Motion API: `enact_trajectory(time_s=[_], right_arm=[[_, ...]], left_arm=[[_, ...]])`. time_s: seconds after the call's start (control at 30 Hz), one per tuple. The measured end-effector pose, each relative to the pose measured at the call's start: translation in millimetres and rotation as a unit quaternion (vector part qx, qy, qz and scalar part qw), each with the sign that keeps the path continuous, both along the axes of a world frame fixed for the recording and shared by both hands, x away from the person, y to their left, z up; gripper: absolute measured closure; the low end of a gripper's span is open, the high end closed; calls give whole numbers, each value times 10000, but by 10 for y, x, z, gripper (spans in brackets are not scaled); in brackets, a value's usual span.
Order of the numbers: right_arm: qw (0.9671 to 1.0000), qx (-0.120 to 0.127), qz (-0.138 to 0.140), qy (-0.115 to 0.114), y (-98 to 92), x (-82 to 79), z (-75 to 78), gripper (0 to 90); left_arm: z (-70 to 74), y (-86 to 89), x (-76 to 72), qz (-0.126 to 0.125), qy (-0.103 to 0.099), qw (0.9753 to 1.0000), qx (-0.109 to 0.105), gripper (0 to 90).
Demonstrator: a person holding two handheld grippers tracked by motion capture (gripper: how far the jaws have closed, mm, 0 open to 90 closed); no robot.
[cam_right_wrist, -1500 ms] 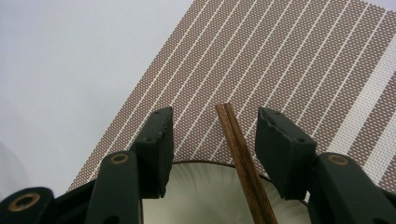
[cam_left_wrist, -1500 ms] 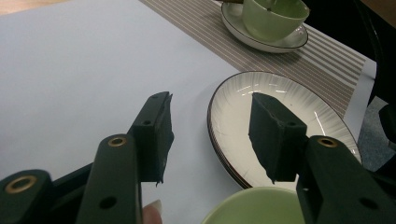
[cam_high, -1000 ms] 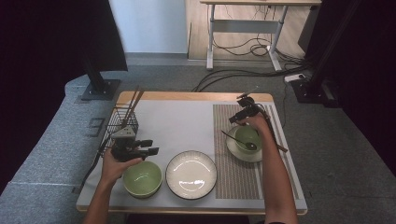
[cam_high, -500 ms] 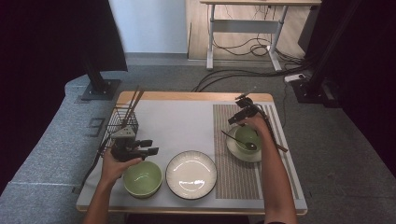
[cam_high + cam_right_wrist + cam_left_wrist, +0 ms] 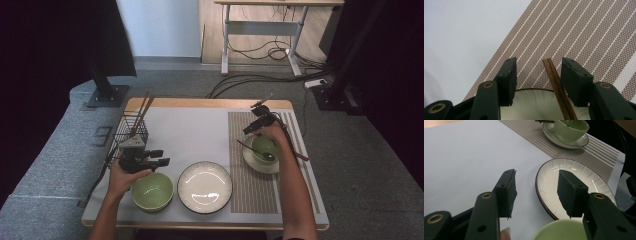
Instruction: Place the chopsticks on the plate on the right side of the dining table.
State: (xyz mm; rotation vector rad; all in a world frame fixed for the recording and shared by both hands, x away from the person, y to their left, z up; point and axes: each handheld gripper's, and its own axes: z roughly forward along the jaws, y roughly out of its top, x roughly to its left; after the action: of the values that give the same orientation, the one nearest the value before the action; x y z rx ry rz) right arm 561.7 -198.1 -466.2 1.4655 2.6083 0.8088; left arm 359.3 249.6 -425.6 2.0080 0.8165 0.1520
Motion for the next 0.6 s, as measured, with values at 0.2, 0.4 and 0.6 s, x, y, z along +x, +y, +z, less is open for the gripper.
enact_trajectory(time_s=[0.2,0.4,0.6], right_arm=[[10000,27,20,-28,2,-17,1,473],[10000,38,40,-31,-5,-39,-9,473],[10000,43,68,-28,-3,-43,-16,473]], left_arm=[[-3,-5,1,-16,13,10000,7,493],[-9,-16,3,-17,30,10000,29,491],[-12,-23,4,-17,36,10000,34,491]])
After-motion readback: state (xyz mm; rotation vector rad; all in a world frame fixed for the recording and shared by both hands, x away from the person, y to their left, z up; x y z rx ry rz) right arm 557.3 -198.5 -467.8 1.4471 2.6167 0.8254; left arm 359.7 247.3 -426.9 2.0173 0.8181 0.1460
